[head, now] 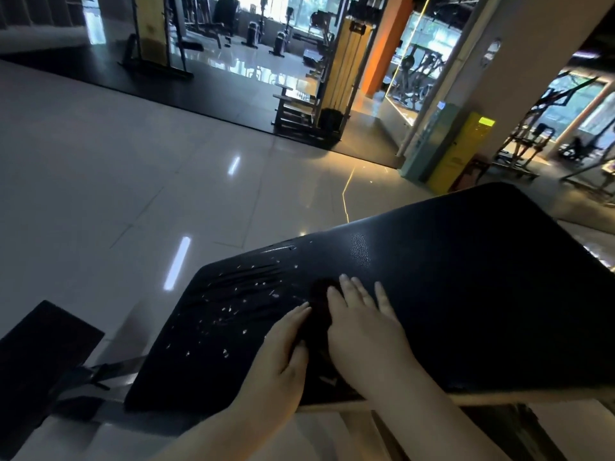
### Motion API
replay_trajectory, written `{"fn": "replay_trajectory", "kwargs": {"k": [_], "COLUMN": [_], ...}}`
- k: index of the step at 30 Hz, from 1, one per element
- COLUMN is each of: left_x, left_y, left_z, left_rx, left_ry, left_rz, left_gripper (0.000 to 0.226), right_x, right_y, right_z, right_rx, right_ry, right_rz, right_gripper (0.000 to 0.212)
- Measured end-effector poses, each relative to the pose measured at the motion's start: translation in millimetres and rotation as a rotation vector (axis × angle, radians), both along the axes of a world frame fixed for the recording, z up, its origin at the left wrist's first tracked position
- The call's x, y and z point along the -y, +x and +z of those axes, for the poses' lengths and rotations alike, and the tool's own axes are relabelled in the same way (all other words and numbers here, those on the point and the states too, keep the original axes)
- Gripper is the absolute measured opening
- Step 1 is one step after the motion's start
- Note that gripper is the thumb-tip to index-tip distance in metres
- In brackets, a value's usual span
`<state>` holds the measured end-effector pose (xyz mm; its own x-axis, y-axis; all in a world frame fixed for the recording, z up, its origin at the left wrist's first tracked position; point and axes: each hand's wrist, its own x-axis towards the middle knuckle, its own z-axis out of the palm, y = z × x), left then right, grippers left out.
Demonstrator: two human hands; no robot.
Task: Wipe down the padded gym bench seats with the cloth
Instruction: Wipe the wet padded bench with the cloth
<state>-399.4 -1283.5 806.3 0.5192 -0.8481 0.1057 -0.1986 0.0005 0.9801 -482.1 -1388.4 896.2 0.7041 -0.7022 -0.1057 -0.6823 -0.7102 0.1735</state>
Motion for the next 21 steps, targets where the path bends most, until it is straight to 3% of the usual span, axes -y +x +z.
{"fn": "replay_trajectory", "kwargs": {"k": [2,5,10,16,21], "left_x": [-1,-3,-13,-14,-28], "left_y": [13,33,65,81,95], "left_z": [-5,-8,-5,-6,1], "left_rx": [0.117,0.266,0.130,-0.050,0.000], "left_ry": [0.042,0.071,0.064,0.125,0.089], "left_rz": [0.020,0.063,0.119,-0.026,-0.071], "left_gripper": [0.064,0.056,0.047,0.046,0.047], "right_x": [-6,-14,-28,-32,-62], "right_y": [20,51,33,36,83], "right_z": [0,-24,-22,-19,-63], "right_rx": [-0.055,-0.031,0.066,0.089,0.118], "right_ry": [-0.023,0.033,0.125,-0.015,0.119], "right_rz": [-0.033,0.001,0.108,-0.104,-0.057], "right_gripper": [0.069,0.065,0.058,0.065,0.059]}}
